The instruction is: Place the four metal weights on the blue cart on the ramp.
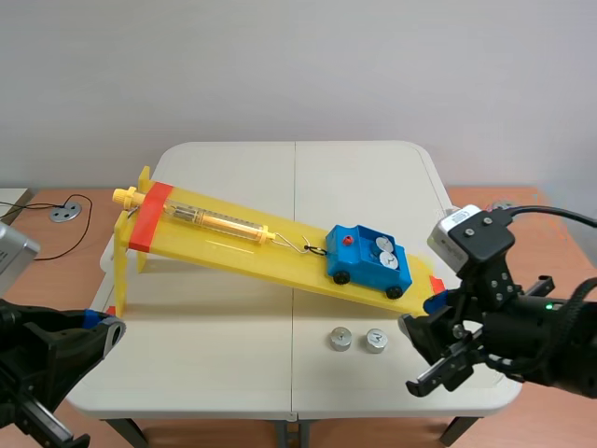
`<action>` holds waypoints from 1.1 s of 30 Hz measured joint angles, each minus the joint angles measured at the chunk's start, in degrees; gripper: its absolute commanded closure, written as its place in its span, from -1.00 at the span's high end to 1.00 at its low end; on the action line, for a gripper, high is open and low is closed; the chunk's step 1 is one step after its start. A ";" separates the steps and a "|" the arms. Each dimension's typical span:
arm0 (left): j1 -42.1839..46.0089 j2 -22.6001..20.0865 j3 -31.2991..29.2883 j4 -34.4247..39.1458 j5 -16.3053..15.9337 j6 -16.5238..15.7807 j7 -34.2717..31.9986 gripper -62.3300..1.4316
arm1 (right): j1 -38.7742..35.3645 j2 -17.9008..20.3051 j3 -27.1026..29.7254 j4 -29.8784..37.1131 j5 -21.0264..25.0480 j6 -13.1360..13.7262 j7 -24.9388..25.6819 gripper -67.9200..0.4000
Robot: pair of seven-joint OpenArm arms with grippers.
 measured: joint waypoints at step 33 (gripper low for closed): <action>0.00 0.00 0.00 0.00 0.00 0.00 0.00 -0.80 | 13.86 -11.30 -12.02 -24.22 -11.37 -7.43 7.32 -0.31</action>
